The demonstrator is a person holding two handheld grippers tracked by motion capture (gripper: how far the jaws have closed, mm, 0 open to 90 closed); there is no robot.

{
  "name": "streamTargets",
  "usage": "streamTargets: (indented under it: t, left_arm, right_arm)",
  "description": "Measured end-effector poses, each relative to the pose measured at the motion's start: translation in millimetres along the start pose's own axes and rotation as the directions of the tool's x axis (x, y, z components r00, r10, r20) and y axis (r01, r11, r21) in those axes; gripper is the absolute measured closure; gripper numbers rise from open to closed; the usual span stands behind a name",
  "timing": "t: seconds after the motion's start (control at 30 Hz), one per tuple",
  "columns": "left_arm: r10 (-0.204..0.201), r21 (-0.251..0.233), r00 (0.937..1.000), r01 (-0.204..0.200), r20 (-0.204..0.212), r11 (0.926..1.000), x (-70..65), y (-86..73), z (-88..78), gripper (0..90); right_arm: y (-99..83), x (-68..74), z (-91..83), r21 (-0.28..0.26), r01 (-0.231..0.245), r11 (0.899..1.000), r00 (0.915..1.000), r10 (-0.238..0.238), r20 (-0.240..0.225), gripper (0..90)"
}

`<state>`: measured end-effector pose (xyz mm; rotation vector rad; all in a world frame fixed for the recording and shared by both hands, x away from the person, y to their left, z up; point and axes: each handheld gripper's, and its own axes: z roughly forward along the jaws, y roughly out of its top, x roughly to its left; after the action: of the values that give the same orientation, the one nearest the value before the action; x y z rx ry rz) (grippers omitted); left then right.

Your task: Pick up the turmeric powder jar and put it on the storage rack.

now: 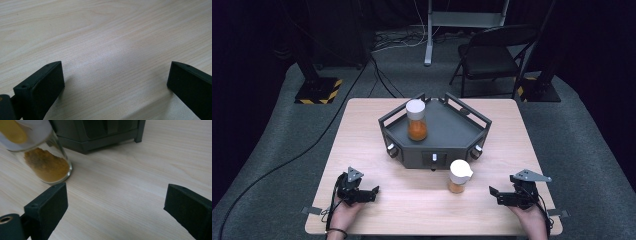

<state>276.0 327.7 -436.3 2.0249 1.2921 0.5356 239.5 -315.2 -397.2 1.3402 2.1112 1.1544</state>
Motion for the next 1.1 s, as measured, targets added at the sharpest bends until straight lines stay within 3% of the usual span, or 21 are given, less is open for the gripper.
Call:
streamTargets:
  t: [0.27, 0.57, 0.7, 1.1]
  left_arm:
    - [0.000, 0.000, 1.0000, 0.000, 0.000, 1.0000, 0.1, 0.0, 0.0, 0.6]
    - [0.000, 0.000, 1.0000, 0.000, 0.000, 1.0000, 0.0, 0.0, 0.0, 0.6]
    - [0.001, 0.001, 1.0000, -0.001, 0.000, 1.0000, 0.0, 0.1, 0.0, 0.6]
    - [-0.001, 0.000, 1.0000, 0.001, -0.001, 1.0000, -0.1, -0.1, 0.0, 0.5]
  right_arm:
    - [3.8, 11.4, -7.1, -0.049, 0.032, 0.998, 0.9977, -0.035, -0.058, 3.4]
    - [12.8, 23.2, -7.7, -0.065, 0.089, 0.994, 0.9880, -0.096, -0.121, 1.8]
    - [13.0, 28.2, -6.6, -0.095, 0.106, 0.990, 0.9828, -0.119, -0.142, 5.5]
    - [22.8, 34.3, 5.7, -0.104, 0.105, 0.989, 0.9710, -0.124, -0.204, 9.0]
